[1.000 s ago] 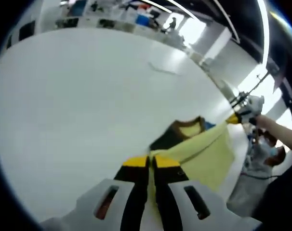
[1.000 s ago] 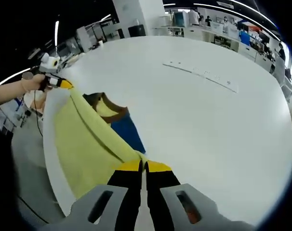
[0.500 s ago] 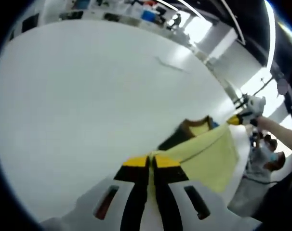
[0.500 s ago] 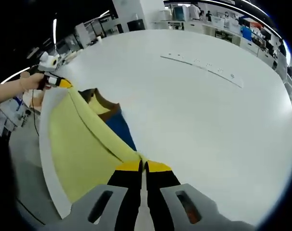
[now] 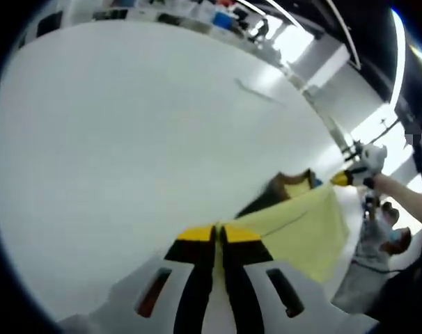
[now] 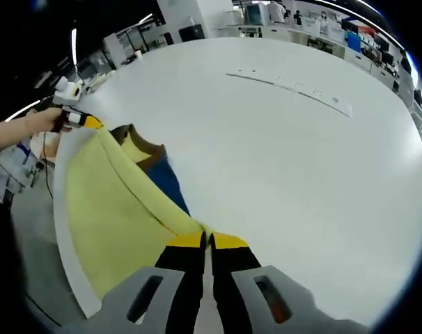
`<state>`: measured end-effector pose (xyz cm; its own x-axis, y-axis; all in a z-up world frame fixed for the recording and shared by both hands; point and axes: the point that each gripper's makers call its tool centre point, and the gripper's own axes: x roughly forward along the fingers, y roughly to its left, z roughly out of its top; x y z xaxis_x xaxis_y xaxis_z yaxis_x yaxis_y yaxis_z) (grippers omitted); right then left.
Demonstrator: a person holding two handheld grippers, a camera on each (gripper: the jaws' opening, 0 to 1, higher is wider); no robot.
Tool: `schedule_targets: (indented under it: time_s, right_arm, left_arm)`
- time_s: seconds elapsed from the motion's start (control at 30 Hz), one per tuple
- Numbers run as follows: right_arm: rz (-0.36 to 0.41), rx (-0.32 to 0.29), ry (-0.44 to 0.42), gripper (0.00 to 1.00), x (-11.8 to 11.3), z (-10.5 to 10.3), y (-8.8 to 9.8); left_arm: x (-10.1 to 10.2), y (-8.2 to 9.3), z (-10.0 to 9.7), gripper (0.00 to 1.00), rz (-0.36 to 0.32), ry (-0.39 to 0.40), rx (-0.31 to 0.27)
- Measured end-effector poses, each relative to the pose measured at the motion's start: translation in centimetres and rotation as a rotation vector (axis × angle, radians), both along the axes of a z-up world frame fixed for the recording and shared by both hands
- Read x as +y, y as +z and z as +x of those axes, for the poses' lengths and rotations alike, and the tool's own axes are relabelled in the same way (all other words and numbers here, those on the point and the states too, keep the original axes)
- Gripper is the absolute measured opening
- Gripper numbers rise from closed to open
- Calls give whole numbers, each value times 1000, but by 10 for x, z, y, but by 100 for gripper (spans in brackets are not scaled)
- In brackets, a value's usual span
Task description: Fold the garment on the visible template until the final outline fits inside the template.
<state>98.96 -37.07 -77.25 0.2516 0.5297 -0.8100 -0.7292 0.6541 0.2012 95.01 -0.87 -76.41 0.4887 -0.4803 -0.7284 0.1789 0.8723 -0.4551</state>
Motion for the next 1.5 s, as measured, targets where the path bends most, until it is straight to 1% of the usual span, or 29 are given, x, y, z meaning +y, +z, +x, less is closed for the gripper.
schedule_targets:
  time_s: [0.33, 0.43, 0.57, 0.67, 0.73, 0.77, 0.83, 0.87, 1.07, 1.23, 1.37, 1.5]
  right_arm:
    - [-4, 15, -13, 4, 0, 1, -5]
    - [-5, 20, -22, 4, -1, 1, -5]
    - [-2, 15, -26, 4, -1, 2, -3]
    - [-2, 13, -40, 5, -3, 4, -3]
    - [-10, 7, -49, 4, -5, 5, -2]
    - [-16, -2, -59, 1, -7, 7, -1]
    - [-37, -31, -60, 1, -11, 12, 0]
    - [-34, -24, -65, 1, -13, 11, 1]
    - [-34, -56, -82, 1, -24, 13, 13]
    - [-35, -86, -90, 1, -32, 8, 24]
    - [-33, -98, -90, 1, -34, -1, 27]
    - [-25, -100, -98, 1, -35, -11, 27]
  left_arm:
    - [-1, -5, -1, 1, 7, 4, 12]
    - [-1, -5, 0, 1, 11, 1, 6]
    - [0, 1, 3, 1, 19, -6, -21]
    - [8, 4, 8, 0, 40, 16, -42]
    - [11, 6, 9, 0, 32, 20, -48]
    - [11, 7, 10, 0, 29, 22, -49]
    - [13, 9, 11, 0, 39, 20, -58]
    - [14, 10, 12, 0, 44, 17, -62]
    - [14, 25, 14, 0, 55, 1, -97]
    - [13, 37, 9, 0, 64, -8, -130]
    - [10, 39, 1, 0, 75, -18, -140]
    - [4, 41, -11, 0, 90, -33, -144]
